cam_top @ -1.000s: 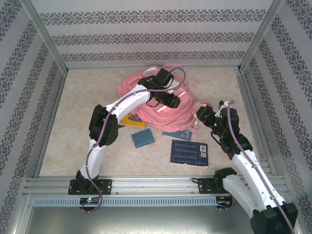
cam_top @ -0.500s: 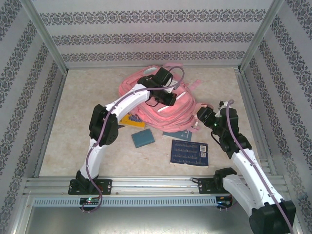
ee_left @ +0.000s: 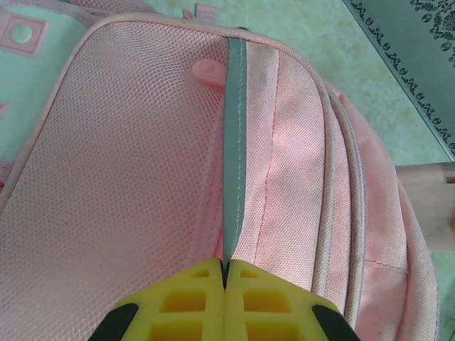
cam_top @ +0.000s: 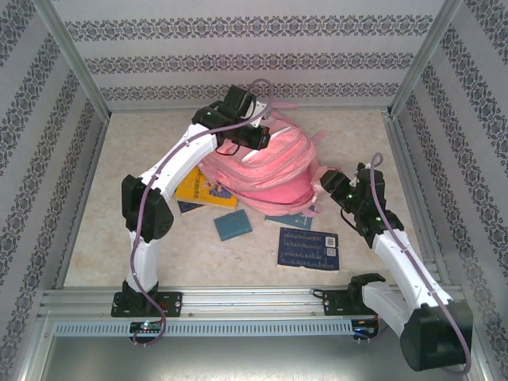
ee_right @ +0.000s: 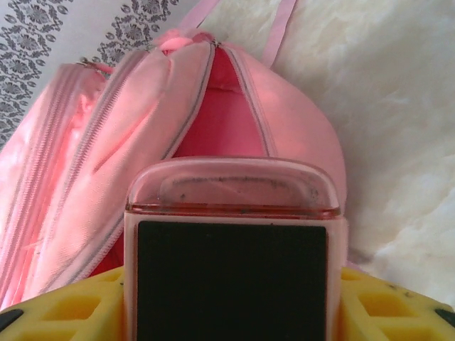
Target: Pack books, pencil case, and school supplies into a backpack
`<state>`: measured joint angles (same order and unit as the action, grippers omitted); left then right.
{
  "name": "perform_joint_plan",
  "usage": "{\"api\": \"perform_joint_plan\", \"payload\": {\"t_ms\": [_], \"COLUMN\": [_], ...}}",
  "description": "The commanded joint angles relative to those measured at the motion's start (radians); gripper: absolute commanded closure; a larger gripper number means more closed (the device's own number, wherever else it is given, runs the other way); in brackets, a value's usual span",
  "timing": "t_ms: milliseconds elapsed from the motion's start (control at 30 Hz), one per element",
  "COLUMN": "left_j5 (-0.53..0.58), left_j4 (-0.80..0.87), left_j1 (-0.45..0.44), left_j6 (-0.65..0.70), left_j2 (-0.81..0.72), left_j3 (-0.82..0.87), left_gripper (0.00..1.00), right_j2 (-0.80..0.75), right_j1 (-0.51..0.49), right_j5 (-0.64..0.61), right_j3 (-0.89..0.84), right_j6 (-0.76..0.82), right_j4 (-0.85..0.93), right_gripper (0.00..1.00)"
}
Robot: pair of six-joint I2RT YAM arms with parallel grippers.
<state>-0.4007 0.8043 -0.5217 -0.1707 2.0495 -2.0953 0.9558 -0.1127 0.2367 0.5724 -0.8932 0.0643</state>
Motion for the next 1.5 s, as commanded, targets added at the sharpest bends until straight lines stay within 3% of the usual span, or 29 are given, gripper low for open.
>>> {"api": "perform_joint_plan", "payload": {"t_ms": [0, 200, 433, 567, 733, 1133, 1300, 1400, 1467], "left_j5": [-0.070, -0.136, -0.053, 0.027, 0.134, 0.296, 0.310, 0.283, 0.280], "left_j4": [0.021, 0.068, 0.104, 0.143, 0.183, 0.253, 0.260, 0.266, 0.283], "left_j1": [0.003, 0.002, -0.038, -0.095, -0.181, -0.259, -0.267, -0.268, -0.268], "left_j6": [-0.021, -0.029, -0.021, 0.010, 0.070, 0.151, 0.159, 0.163, 0.164], "left_j2": [-0.053, -0.032, -0.089, -0.119, -0.104, 0.048, 0.120, 0.168, 0.198], "left_j3": [-0.037, -0.038, 0.034, 0.044, 0.015, -0.182, -0.278, -0.322, -0.353], "left_gripper": [1.00, 0.97, 0.55, 0.43, 0.32, 0.32, 0.36, 0.42, 0.54], "right_j2": [0.085, 0.274, 0.357, 0.399, 0.420, 0.411, 0.402, 0.396, 0.391], "right_j1": [0.009, 0.000, -0.024, -0.040, -0.048, -0.049, -0.050, -0.050, -0.050], "right_j5": [0.128, 0.242, 0.291, 0.305, 0.302, 0.298, 0.298, 0.296, 0.295], "right_j3": [-0.005, 0.021, 0.025, 0.005, -0.004, -0.016, -0.016, -0.017, -0.017], "right_j6": [-0.115, -0.279, -0.470, -0.570, -0.578, -0.576, -0.577, -0.579, -0.579], "right_j4": [-0.192, -0.456, -0.688, -0.807, -0.845, -0.847, -0.843, -0.839, -0.837], "right_gripper": [0.70, 0.70, 0.72, 0.72, 0.73, 0.74, 0.75, 0.75, 0.75]}}
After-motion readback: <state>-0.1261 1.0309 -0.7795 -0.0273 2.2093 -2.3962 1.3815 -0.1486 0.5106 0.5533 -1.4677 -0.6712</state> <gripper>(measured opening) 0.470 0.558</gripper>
